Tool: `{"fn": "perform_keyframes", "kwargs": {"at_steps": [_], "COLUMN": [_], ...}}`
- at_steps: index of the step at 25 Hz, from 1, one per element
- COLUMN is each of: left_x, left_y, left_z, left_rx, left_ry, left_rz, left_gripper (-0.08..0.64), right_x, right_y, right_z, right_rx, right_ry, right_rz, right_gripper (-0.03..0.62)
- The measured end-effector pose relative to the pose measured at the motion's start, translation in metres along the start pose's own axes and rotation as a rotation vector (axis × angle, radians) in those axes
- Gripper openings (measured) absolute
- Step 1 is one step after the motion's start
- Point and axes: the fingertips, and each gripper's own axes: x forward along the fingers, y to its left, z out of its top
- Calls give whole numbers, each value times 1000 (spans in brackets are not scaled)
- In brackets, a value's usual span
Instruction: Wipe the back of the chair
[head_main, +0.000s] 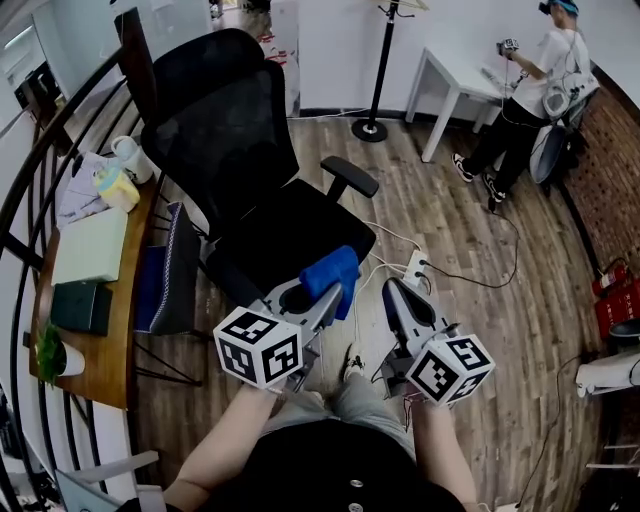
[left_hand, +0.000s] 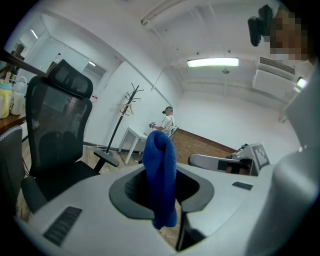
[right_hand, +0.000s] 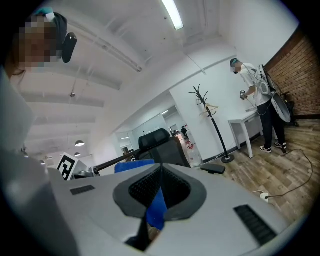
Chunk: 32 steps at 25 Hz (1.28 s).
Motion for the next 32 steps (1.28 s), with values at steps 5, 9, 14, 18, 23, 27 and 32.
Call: {"fn": "perform_keyframes", "kwargs": {"at_steps": [5,9,14,18,23,27,32], "left_x": [31,75,138,183,216,222,223], "left_y": [26,45,60,72,88,104,125], "left_z": [0,20,44,64,76,81,85], "left_rx": [-26,-34,-46,-57,-85,-98,-130], "left_ry": [21,3,-22,-58,-86,-94,-109], "left_rz": [43,81,112,159,228,289,341], "left_gripper": [101,101,102,102,102,101,101], "right_x": [36,68,107,134,162,178,203], "right_y": [-27,-65,-114,-148,-184,-193,-195], "right_z": [12,33,63,85,97,101,93], "right_rx": [11,8,-4,-7,28,50,53], "right_ry": [17,34,71,97,137,154,199], "right_rz": [38,70,132,197,249,290,328], "right_gripper": [31,31,31,31,31,31,31]}}
